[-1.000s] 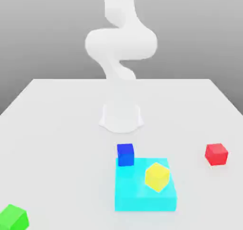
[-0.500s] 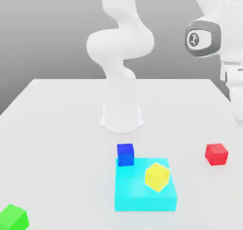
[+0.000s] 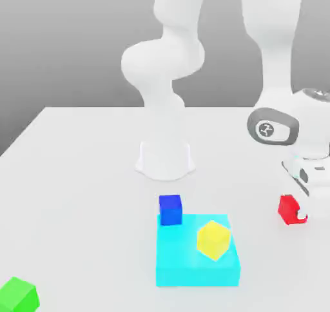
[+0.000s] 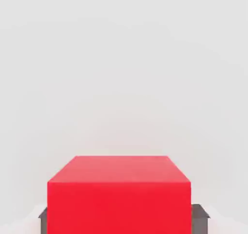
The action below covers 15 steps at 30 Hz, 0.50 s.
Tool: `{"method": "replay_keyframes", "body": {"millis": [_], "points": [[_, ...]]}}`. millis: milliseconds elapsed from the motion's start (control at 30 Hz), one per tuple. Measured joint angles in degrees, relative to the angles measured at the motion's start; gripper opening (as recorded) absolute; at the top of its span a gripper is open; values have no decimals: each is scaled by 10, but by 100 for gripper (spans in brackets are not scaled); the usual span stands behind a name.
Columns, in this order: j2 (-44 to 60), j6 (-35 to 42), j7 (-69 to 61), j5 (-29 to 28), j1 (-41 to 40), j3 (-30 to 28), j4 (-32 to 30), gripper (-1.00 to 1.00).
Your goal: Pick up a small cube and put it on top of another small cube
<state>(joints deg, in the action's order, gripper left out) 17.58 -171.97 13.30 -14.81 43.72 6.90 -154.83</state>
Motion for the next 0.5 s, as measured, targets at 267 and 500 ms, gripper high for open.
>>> {"method": "replay_keyframes", "body": {"millis": [267,500], "points": [[-110,86,-71,94,-43,65,-23,-100],[-258,180,-196,115,-143,-3,-72,-100]]}}
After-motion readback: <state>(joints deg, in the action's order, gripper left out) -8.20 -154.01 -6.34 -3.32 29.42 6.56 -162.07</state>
